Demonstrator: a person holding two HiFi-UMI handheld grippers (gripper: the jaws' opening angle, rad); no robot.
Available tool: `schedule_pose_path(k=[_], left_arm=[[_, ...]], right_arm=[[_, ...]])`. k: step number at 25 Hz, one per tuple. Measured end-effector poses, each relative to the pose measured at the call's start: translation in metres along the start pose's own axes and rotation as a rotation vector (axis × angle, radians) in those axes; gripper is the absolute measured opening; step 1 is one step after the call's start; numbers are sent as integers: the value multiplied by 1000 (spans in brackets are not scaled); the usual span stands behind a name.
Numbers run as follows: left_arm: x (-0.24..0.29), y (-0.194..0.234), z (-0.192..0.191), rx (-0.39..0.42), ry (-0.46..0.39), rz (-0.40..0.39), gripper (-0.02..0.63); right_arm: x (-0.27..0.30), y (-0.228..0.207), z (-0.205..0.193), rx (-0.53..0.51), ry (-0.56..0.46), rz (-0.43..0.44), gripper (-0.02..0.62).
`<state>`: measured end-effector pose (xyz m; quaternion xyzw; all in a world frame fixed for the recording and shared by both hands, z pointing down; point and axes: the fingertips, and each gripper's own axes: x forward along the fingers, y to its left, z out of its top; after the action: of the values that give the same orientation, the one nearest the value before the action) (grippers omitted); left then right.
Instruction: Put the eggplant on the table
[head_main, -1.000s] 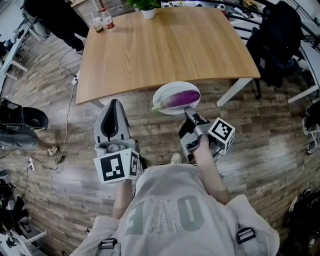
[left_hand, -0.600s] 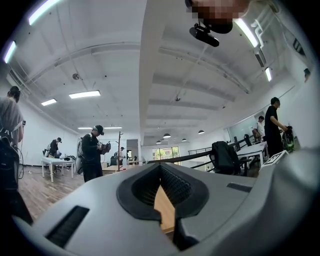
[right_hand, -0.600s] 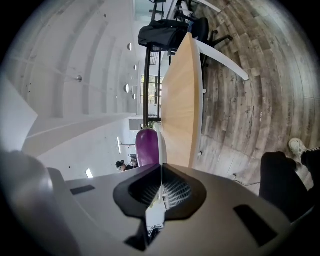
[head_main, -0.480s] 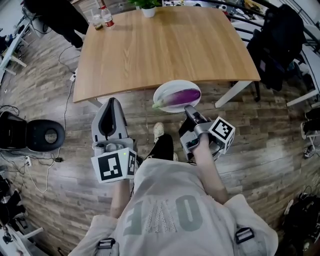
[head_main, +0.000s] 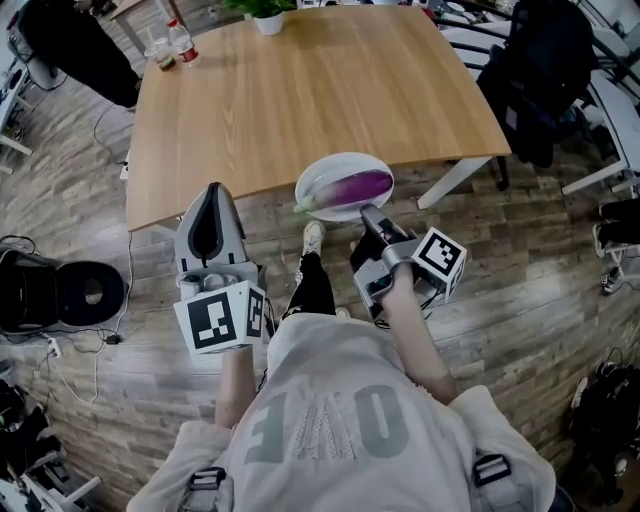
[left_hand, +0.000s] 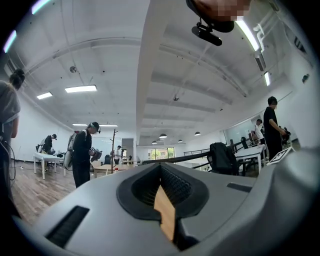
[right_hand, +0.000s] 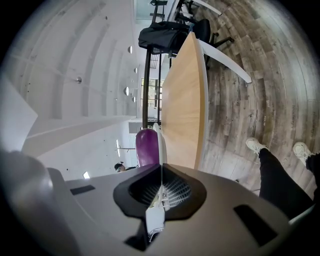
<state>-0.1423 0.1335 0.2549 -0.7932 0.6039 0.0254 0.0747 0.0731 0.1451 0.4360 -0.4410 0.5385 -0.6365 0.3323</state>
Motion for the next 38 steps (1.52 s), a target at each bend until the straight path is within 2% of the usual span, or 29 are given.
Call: schedule_pose_path(k=[7, 16, 24, 31, 35, 38], left_arm=[[35, 2, -10, -7, -18, -1, 8], [149, 30, -35, -10, 45, 9, 8], [234, 51, -44, -13, 57, -26, 8], [306, 57, -56, -31, 67, -73, 8], [328, 55, -68, -46, 89, -104, 8], [337, 53, -74, -54, 97, -99, 8]], right_arm=[[26, -7, 15, -10, 11, -6, 25], [125, 8, 55, -6, 33, -65, 25], [196, 36, 83, -82, 17, -66, 25], [250, 42, 109, -46, -2, -94, 25], [273, 51, 116, -69, 17, -76, 25], [282, 57, 115, -86, 41, -57, 25]])
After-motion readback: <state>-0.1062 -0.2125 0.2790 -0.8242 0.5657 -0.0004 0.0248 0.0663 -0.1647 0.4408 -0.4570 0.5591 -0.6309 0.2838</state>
